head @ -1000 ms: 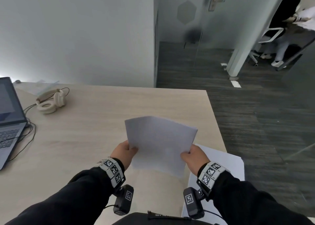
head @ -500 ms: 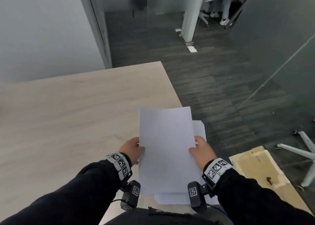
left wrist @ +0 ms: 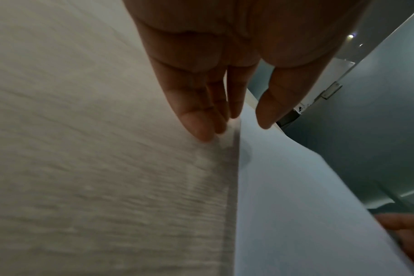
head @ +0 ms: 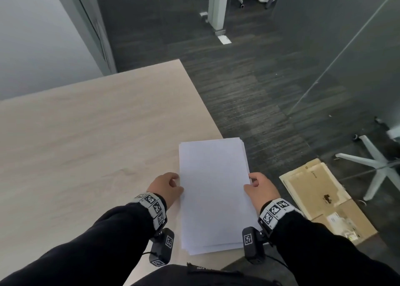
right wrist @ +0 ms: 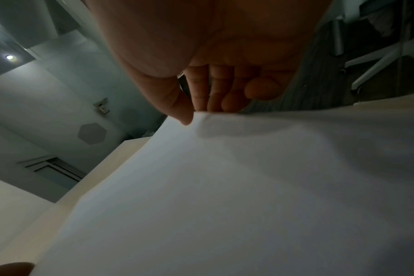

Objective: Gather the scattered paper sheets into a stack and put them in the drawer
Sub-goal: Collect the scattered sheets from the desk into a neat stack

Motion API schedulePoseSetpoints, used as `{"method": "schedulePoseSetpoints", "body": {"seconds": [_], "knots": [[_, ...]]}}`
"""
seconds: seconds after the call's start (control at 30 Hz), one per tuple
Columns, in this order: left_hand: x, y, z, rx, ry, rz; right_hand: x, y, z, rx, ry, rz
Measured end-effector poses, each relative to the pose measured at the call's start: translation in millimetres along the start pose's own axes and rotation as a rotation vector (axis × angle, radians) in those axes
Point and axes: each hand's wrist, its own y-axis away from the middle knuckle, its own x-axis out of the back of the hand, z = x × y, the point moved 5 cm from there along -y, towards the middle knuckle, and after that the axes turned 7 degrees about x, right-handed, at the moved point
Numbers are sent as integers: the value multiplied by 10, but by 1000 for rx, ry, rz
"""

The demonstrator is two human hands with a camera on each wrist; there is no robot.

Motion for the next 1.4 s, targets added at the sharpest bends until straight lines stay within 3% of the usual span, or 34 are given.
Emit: {"method": "schedulePoseSetpoints", "body": {"seconds": [0.13, 0.3, 0.4, 0.5, 0.67, 0.77, 0.87, 1.03, 1.13, 1.23, 1.4], "knots": [[6, -6, 67, -59, 11, 69, 57, -78, 164, -92, 19, 47], [-219, 43, 153, -88, 52, -25, -50, -180, 314, -232, -159, -166], [-364, 76, 193, -113, 57, -115, -59, -189, 367, -273, -261, -182], [-424, 60, 229, -127, 51, -168, 14, -133, 380, -231, -315, -94], [-341, 37, 213, -104, 135, -148, 211, 32, -40, 9, -228, -27], [-142, 56, 71, -44, 201, -71, 186, 87, -345, 124, -209, -86], [138, 97, -157, 29, 411, -33, 68, 165, -683, 198, -305, -157], [658, 222, -541, 176, 887, -120, -319, 295, -1287, 236, -467, -291], [1073, 440, -780, 129, 1074, -124, -705, 442, -1754, 292, -532, -405], [1541, 614, -1138, 68, 1125, -11, -1117, 639, -2212, 372, -493, -471], [2429, 888, -1796, -35, 1056, 312, -1760, 1034, -3039, 549, -343, -491]]}}
